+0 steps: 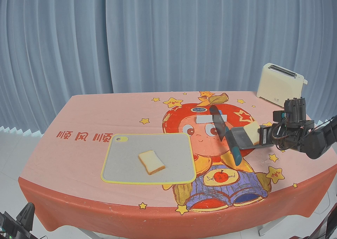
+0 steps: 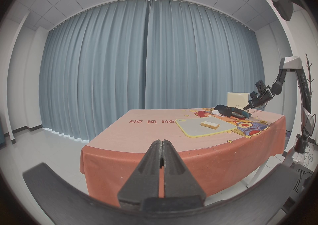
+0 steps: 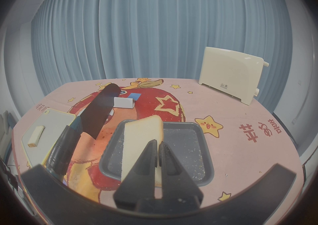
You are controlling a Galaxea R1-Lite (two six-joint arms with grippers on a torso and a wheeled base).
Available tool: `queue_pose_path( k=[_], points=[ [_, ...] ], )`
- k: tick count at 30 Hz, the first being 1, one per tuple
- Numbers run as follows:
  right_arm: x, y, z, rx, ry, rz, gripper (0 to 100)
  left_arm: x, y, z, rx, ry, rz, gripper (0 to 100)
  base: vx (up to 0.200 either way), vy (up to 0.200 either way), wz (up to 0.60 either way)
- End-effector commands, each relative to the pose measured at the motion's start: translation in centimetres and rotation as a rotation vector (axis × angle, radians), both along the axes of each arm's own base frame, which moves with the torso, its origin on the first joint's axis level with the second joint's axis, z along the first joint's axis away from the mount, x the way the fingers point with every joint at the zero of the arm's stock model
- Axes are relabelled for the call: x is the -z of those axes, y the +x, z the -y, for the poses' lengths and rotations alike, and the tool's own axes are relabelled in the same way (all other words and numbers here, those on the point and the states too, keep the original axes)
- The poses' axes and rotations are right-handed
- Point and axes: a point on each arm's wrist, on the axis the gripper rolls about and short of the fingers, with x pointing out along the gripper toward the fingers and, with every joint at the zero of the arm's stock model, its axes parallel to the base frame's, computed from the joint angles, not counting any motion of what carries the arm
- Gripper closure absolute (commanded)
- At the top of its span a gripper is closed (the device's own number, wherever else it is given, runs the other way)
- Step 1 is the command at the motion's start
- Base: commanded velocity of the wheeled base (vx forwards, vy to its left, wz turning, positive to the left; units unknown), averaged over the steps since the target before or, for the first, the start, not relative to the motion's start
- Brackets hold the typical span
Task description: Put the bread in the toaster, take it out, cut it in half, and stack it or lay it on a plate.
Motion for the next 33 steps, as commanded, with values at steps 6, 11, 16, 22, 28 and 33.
queue_pose_path(
  k=[6,11,16,22,28,33],
  points=[
    [0.56,0.29,0.04,0.003,-0.003,-0.017,100,0.48,0.11,0.01,-0.001,0.001,-0.018,100,0.0,0.0,0.0],
    [0.94,0.56,0.14,0.008,-0.007,-0.024,100,0.5,0.11,0.01,-0.001,0.001,-0.019,100,0.0,0.0,0.0],
    [0.99,0.6,0.29,0.015,-0.009,-0.025,100,0.48,0.11,0.01,-0.001,0.001,-0.018,100,0.0,0.0,0.0],
    [0.99,0.61,0.35,0.022,-0.012,-0.025,100,0.48,0.11,0.01,-0.001,0.001,-0.018,100,0.0,0.0,0.0],
    [0.89,0.58,0.36,0.023,-0.012,-0.021,100,0.48,0.11,0.01,-0.001,0.001,-0.018,100,0.0,0.0,0.0],
    [0.94,0.6,0.36,0.024,-0.011,-0.023,100,0.48,0.11,0.01,-0.001,0.001,-0.018,100,0.0,0.0,0.0]
  ],
)
